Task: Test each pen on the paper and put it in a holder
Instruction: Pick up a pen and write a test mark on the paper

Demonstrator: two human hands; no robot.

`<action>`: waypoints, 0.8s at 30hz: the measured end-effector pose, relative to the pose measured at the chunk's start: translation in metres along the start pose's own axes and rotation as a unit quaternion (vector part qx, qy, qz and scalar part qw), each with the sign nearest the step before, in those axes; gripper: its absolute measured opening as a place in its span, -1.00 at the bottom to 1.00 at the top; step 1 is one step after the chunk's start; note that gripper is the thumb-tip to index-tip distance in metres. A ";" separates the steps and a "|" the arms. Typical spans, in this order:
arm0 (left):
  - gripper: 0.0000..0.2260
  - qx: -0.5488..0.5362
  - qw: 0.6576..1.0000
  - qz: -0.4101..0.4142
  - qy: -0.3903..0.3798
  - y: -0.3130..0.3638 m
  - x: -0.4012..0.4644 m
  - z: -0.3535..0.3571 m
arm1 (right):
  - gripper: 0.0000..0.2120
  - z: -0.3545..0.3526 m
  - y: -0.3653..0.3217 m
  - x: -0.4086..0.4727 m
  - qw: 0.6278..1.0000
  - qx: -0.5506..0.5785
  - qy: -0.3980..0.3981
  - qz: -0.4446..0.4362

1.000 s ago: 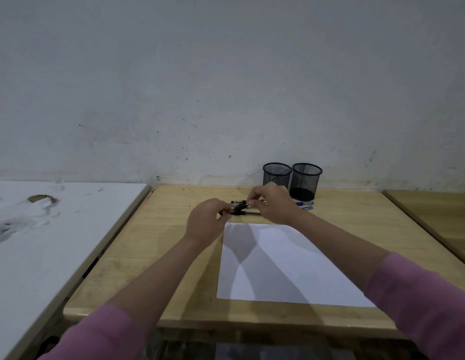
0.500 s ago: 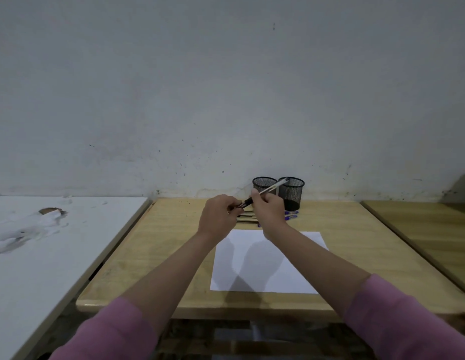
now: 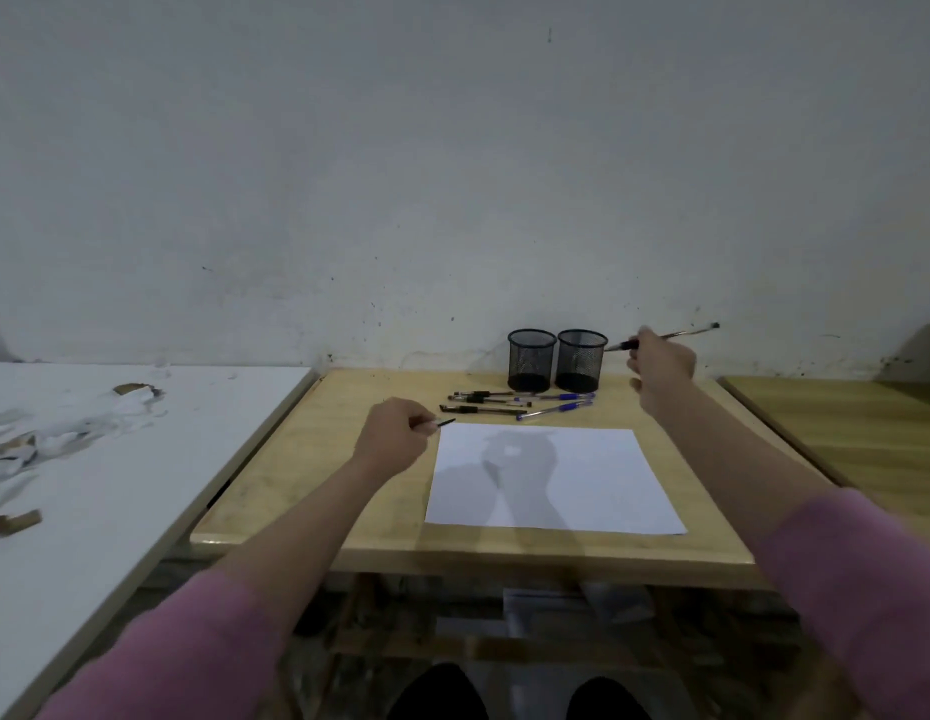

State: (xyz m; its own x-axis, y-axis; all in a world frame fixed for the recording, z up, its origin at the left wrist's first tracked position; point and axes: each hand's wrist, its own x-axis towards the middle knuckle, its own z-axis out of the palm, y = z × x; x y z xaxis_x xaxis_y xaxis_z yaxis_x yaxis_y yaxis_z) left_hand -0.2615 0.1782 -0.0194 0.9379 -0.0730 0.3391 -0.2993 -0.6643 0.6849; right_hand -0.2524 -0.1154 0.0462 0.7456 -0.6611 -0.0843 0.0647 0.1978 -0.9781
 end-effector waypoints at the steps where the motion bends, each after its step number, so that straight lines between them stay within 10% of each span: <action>1: -0.86 0.006 1.000 -0.016 0.003 -0.006 0.003 0.003 | -0.79 0.005 0.006 -0.003 1.000 -0.010 -0.017 -0.003; 24: -0.63 0.198 0.979 0.032 0.026 -0.096 0.056 0.058 | -0.81 0.111 0.137 -0.006 0.962 -0.160 -0.201 -0.094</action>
State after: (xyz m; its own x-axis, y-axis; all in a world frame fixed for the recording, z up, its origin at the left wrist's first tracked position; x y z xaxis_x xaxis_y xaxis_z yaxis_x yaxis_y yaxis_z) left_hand -0.1705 0.1954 -0.1036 0.9060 -0.0929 0.4130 -0.2564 -0.8967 0.3609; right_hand -0.1745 -0.0039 -0.0659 0.9408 -0.3181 0.1169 0.0638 -0.1724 -0.9830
